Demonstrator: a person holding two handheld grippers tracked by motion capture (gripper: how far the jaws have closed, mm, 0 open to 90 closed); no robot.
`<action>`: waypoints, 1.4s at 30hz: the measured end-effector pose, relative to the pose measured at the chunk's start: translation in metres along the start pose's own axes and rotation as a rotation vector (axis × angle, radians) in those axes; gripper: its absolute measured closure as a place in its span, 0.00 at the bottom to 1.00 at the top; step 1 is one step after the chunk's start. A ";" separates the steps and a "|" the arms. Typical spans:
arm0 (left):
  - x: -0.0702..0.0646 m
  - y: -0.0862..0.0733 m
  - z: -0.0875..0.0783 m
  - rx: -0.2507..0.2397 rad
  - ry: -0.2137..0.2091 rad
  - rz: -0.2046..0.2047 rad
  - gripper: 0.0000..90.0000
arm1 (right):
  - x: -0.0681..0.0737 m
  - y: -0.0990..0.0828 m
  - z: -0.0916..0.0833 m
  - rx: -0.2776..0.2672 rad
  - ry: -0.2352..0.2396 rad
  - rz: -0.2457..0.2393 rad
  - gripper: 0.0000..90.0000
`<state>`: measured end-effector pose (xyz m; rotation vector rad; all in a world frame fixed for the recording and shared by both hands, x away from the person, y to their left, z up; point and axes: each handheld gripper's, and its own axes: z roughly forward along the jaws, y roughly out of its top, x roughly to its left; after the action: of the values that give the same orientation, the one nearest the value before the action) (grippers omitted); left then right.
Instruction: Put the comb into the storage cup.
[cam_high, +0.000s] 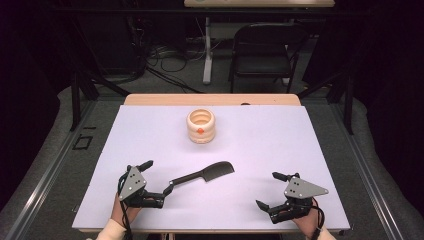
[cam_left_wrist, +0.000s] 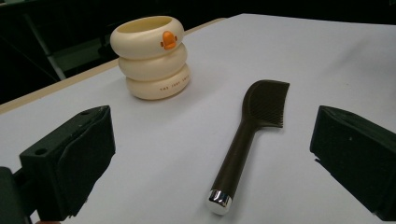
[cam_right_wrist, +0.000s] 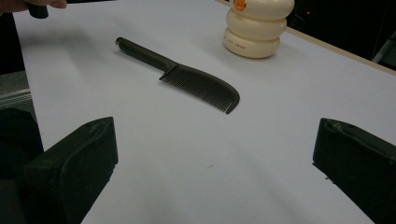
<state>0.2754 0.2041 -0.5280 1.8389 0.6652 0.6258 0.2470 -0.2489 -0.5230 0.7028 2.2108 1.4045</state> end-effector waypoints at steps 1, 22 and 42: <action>0.000 0.000 0.001 0.000 -0.001 0.000 0.00 | 0.000 0.000 0.000 0.000 0.001 0.000 0.00; 0.003 0.009 0.018 0.031 -0.016 0.015 0.00 | 0.000 0.000 0.001 0.004 0.005 0.005 0.00; 0.007 0.021 0.036 0.153 -0.081 0.040 0.00 | 0.000 -0.001 0.001 0.005 0.009 0.010 0.00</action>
<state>0.3087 0.1792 -0.5189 2.0131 0.6379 0.5356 0.2475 -0.2484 -0.5240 0.7119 2.2215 1.4096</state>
